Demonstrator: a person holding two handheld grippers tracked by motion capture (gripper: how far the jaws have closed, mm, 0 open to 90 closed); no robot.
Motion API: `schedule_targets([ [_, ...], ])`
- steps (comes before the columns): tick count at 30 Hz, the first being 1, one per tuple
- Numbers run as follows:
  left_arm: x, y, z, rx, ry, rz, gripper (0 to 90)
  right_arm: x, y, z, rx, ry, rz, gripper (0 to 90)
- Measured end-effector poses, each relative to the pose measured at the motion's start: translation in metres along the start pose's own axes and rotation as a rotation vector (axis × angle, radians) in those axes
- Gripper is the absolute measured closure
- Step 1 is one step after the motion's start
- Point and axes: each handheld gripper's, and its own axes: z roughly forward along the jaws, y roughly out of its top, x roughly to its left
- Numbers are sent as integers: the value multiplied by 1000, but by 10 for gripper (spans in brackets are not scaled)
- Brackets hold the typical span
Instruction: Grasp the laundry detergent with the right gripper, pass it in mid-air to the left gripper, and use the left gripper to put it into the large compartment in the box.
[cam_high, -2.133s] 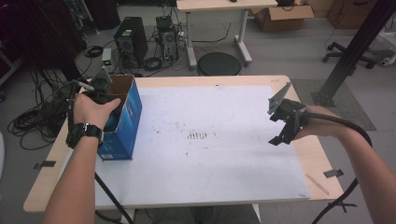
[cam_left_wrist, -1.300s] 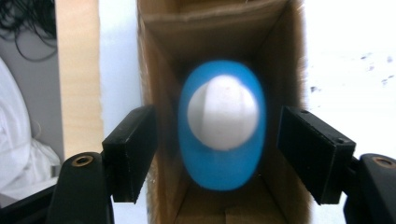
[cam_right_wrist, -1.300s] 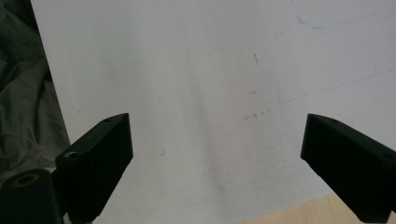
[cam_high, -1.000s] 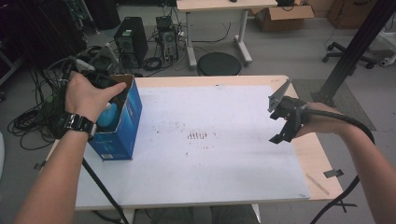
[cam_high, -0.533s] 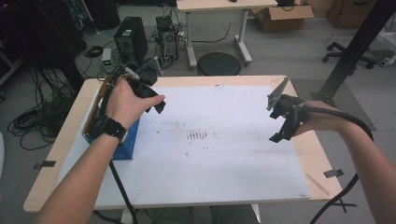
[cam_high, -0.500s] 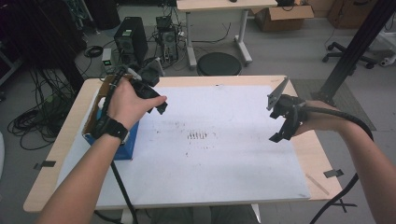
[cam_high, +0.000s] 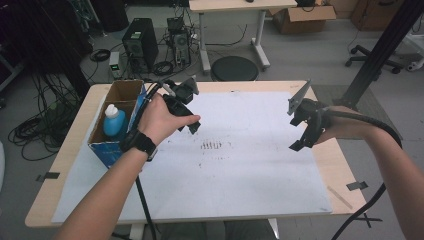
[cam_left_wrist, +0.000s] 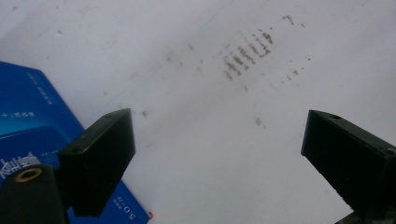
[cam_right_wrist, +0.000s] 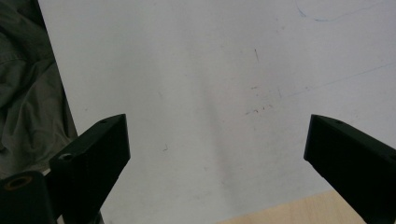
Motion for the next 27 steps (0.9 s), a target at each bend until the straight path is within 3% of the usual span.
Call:
schedule_targets([
  [6, -6, 2, 3, 11, -13, 32, 69, -1, 0, 1, 0, 4, 5, 63],
  [27, -8, -1, 1, 6, -32, 40, 45, 1, -1, 3, 11, 7, 8, 63],
])
